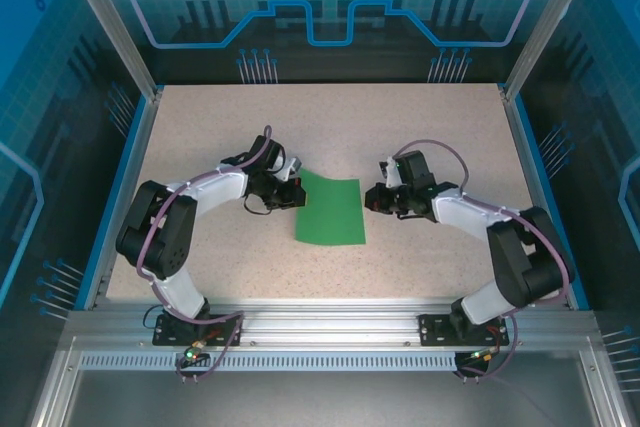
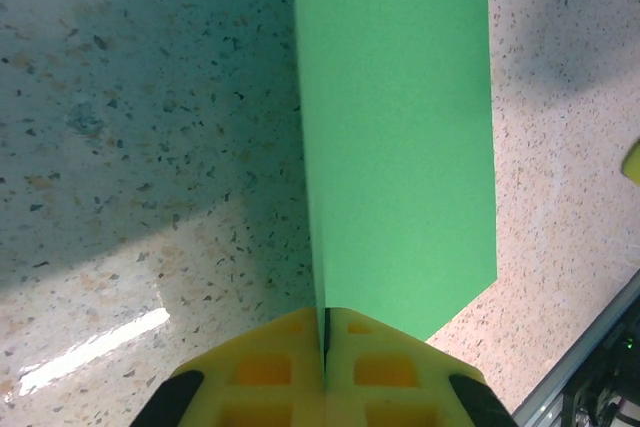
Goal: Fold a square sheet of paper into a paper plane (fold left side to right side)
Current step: First fold in half a square sheet of paper at the center of the table.
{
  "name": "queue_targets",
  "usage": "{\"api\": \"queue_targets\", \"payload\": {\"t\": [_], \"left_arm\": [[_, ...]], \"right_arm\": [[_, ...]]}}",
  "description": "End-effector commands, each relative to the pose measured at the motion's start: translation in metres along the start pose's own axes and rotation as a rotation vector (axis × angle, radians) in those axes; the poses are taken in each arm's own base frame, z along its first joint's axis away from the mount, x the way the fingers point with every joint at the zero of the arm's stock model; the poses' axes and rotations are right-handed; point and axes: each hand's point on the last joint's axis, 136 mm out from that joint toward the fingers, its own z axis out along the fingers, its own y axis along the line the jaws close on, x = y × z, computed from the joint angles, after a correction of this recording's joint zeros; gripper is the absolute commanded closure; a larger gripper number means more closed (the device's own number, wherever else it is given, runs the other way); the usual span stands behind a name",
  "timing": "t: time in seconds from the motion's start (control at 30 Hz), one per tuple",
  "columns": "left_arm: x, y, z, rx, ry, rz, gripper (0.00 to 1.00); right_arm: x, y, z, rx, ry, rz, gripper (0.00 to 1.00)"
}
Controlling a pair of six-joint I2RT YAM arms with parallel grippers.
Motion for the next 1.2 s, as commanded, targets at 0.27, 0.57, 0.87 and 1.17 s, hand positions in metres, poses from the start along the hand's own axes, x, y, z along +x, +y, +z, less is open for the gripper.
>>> {"api": "queue_targets", "payload": {"t": [0.27,0.57,0.87,1.17], "left_arm": [[-0.003,-0.01,-0.001,0.025,0.023,0.004,0.94],[-0.008,-0.044,-0.001,0.2,0.034,-0.032,0.64],[-0.015,-0.072,0.018,0.306,0.08,-0.032,0.47],[-0.02,-0.073,0.039,0.305,0.102,-0.042,0.52]], "right_arm": [[0.008,-0.009,0.048,0.08,0.131,0.019,1.0],[0.029,-0.027,0.061,0.136,0.209,0.039,1.0],[0.029,-0.027,0.058,0.14,0.205,0.028,1.0],[0.02,-0.016,0.05,0.106,0.159,0.01,1.0]]}}
